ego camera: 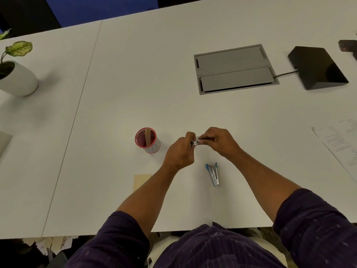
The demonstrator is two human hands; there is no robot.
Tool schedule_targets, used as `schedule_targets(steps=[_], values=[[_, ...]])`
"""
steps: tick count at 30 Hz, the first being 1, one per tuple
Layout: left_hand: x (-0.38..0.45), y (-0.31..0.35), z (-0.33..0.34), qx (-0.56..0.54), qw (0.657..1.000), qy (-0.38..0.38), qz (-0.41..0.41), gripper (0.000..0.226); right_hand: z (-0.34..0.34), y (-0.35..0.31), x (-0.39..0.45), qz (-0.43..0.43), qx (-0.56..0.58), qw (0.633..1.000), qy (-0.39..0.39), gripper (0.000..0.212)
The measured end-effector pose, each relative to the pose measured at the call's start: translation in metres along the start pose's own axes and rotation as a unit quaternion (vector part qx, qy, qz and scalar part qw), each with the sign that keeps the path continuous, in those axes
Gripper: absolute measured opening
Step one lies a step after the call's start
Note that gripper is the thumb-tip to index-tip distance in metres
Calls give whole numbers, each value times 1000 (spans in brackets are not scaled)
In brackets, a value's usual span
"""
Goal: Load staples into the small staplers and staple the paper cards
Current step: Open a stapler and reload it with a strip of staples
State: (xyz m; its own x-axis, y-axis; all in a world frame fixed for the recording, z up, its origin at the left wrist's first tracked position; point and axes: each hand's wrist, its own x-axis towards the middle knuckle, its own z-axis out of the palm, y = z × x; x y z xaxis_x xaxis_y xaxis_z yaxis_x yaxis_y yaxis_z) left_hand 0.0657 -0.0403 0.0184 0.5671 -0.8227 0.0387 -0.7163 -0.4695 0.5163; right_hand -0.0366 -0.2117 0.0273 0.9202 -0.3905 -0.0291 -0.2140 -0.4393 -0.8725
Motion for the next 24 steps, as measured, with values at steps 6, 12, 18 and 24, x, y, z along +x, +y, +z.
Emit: schedule_targets(steps=[6, 12, 18, 24], values=[[-3, 1, -5, -1, 1000, 13, 19, 33, -1, -7, 0, -65, -64, 996, -25, 17], [-7, 4, -6, -1, 1000, 16, 18, 35, 1, -17, -7, -108, -128, 986, -20, 19], [-15, 9, -8, -4, 999, 29, 16, 38, -1, -23, -11, -116, -166, 979, -33, 22], [-21, 15, -10, 11, 999, 33, 15, 34, -4, -14, -21, -50, -107, 993, -29, 25]])
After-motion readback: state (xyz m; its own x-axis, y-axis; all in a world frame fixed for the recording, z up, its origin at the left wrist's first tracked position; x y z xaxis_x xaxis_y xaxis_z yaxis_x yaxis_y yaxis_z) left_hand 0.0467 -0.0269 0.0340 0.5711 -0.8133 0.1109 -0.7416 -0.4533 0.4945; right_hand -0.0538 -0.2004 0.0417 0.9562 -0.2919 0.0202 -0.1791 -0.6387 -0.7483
